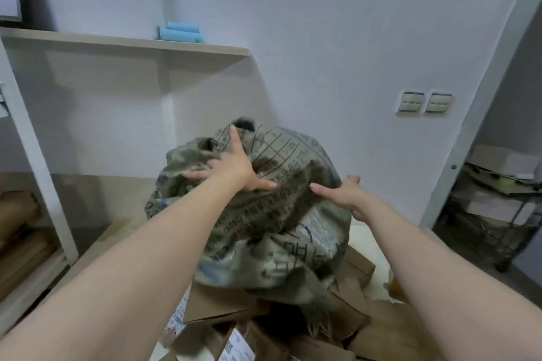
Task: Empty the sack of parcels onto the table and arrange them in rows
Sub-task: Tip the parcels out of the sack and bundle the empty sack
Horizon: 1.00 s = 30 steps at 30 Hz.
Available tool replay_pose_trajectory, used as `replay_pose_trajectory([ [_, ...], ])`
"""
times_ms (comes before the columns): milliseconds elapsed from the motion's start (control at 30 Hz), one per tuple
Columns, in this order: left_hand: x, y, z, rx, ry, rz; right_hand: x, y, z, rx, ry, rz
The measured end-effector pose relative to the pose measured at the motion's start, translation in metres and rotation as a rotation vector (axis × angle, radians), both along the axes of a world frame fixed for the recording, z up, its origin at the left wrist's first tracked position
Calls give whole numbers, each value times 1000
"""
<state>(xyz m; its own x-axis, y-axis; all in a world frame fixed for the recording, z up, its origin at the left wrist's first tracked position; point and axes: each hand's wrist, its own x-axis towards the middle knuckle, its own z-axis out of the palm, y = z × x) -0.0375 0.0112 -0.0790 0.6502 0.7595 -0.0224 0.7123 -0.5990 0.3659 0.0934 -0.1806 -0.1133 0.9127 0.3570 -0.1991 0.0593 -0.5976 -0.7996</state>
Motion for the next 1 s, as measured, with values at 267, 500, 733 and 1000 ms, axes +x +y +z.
replay_pose_trajectory([
  [267,-7,26,-43,-65,216,-39,-32,32,-29,-156,135,146],
  [500,-9,42,-38,-490,-569,-12,-44,61,-4,480,160,21],
  [733,-21,10,30,-412,-900,-109,-43,60,67,571,-119,10],
  [1000,-39,-8,41,-108,-760,-19,-54,33,85,52,-600,-67],
])
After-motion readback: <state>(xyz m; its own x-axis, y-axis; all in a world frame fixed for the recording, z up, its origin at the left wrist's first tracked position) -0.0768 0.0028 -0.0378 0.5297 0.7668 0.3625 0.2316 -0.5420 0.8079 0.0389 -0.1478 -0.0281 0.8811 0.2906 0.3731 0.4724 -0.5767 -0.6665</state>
